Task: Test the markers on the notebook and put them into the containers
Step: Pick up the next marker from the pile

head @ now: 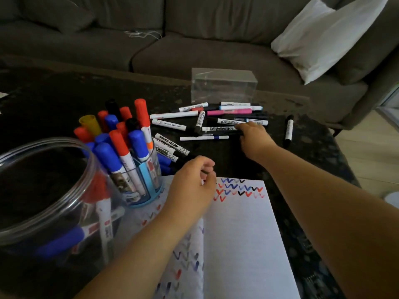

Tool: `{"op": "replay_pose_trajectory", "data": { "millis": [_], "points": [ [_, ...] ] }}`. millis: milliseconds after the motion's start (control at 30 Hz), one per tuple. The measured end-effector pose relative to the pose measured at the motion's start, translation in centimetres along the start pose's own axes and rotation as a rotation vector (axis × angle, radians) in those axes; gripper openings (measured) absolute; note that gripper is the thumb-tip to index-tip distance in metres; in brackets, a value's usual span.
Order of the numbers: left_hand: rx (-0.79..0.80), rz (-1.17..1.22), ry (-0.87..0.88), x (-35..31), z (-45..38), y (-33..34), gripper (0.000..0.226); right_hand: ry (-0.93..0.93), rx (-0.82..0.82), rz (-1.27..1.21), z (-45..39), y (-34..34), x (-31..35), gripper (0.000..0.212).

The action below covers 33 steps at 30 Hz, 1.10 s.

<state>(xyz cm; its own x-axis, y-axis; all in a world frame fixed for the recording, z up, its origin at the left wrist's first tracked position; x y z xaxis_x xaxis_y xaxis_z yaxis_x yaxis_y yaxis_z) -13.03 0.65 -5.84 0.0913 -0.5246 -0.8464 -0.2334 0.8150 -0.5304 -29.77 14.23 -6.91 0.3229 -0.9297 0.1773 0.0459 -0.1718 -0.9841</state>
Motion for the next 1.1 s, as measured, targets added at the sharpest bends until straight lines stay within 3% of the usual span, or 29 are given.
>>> {"op": "replay_pose_trajectory", "data": {
  "millis": [167,500,700,800,967,1100],
  "points": [
    [0.014,-0.028,-0.001,-0.4,-0.2,0.2,0.022,-0.024,-0.004,0.164,0.6,-0.3,0.1,0.042],
    [0.047,-0.038,0.003,-1.6,4.1,-1.1,0.013,0.024,0.072,0.089,7.3,-1.0,0.1,0.037],
    [0.013,-0.011,0.027,-3.1,7.1,-3.4,0.012,0.086,-0.201,-0.462,14.5,-6.6,0.3,0.012],
    [0.008,0.016,0.025,-4.1,8.5,-4.0,0.012,0.098,-0.272,-0.795,18.4,-8.9,1.3,0.01],
    [0.031,0.091,0.032,-5.8,10.9,-4.4,0.01,0.08,-0.125,-1.235,23.8,-8.2,5.3,0.014],
    [0.175,0.342,-0.076,-5.8,12.2,-3.3,0.017,0.1,0.082,-1.466,26.9,-6.3,8.4,0.03]
  ]
}}
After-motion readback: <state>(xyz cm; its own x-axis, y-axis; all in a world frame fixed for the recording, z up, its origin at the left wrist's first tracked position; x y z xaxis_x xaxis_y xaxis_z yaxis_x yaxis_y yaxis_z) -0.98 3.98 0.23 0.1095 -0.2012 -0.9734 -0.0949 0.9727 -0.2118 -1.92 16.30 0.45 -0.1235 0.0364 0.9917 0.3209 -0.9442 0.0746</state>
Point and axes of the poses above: each hand's wrist, its own z-axis away from the middle knuckle, its own y-axis out of the palm, x = y × z, the point moved 9 cm from there along -z, towards the middle knuckle, and after that the axes turned 4 degrees about -y, right-handed, at the moved point
